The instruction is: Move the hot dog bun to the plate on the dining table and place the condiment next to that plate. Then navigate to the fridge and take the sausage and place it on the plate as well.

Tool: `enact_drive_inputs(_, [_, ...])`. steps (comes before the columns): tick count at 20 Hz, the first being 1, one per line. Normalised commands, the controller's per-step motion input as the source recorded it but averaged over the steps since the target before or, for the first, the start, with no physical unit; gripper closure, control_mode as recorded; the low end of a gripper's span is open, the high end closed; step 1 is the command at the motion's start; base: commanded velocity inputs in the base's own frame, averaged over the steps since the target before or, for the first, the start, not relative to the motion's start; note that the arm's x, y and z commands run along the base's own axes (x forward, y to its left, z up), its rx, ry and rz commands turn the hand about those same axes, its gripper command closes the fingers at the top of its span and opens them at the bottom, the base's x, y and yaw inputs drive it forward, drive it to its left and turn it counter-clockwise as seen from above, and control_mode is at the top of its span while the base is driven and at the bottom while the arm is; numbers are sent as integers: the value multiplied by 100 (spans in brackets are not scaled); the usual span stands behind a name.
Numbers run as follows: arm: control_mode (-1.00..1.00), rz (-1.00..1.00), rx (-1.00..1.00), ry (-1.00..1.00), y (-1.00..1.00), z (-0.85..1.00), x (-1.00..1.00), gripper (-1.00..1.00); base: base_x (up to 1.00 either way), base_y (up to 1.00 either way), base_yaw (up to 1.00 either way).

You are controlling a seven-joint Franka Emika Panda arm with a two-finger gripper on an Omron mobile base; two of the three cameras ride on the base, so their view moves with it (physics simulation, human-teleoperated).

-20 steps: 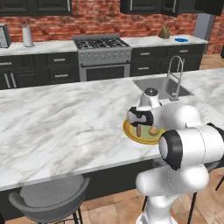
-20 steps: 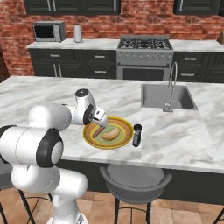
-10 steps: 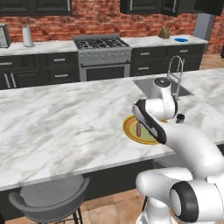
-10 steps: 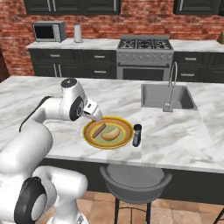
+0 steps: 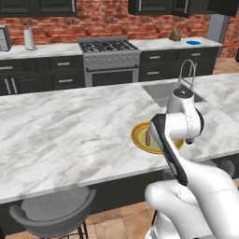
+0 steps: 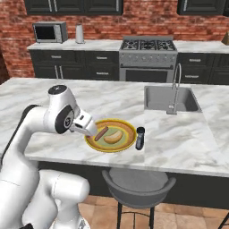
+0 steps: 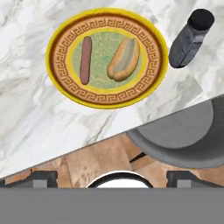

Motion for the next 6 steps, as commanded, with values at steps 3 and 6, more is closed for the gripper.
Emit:
enact_drive_inputs(3, [-100,1,0,17,12,0,-75,-100,0,0,0])
enact_drive_inputs(6, [-100,7,0,16,31,-6,-62,-100,0,0,0])
